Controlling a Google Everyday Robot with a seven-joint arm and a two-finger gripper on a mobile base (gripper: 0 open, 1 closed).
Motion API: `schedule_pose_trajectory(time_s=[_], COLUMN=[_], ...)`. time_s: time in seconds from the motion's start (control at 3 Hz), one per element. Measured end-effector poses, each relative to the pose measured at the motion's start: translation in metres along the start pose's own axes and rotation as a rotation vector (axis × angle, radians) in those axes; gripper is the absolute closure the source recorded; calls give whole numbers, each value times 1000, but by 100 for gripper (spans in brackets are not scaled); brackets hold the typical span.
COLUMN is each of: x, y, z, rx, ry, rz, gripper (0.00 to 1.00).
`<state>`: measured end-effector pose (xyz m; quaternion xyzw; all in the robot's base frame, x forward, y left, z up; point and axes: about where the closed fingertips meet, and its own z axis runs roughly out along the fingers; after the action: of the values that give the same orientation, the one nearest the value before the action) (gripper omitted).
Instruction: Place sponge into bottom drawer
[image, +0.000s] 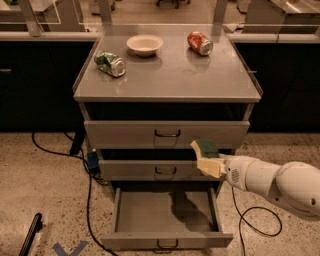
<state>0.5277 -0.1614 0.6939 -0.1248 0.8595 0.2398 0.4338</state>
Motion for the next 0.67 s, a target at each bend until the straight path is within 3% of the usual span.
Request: schedule_pose_trajectory(time_s=[0.33, 0.67], x=[0, 25], y=[0, -5], z=[0, 21], rx=[0, 3], ry=[0, -3], rz=[0, 37], gripper=[100, 100])
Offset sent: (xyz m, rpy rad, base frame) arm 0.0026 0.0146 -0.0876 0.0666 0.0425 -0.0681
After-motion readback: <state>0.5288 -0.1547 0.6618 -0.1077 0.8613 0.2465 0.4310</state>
